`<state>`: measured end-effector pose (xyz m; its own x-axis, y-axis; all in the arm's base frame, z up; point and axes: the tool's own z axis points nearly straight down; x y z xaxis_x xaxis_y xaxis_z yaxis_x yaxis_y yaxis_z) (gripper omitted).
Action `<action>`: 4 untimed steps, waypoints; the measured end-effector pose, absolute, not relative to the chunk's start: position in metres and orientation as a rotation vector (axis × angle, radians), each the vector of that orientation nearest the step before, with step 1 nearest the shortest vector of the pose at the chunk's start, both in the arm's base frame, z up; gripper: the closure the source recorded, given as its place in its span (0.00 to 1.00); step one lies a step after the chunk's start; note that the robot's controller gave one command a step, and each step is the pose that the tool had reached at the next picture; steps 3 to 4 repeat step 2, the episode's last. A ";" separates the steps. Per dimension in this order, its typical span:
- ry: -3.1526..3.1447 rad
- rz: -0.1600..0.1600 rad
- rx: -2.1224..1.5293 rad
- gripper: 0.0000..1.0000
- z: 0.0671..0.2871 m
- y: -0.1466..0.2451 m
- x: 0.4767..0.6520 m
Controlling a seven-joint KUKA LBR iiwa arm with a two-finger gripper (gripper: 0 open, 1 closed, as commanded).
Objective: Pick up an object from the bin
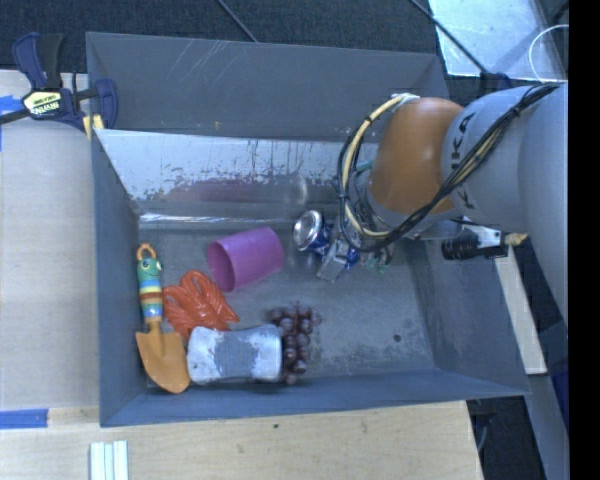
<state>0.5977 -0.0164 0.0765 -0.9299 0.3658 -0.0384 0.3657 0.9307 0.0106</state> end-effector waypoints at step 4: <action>3.052 0.004 0.562 1.00 0.194 -0.012 0.596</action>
Offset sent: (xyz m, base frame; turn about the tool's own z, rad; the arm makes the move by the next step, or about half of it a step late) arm -0.0027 0.0053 0.1169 -0.0100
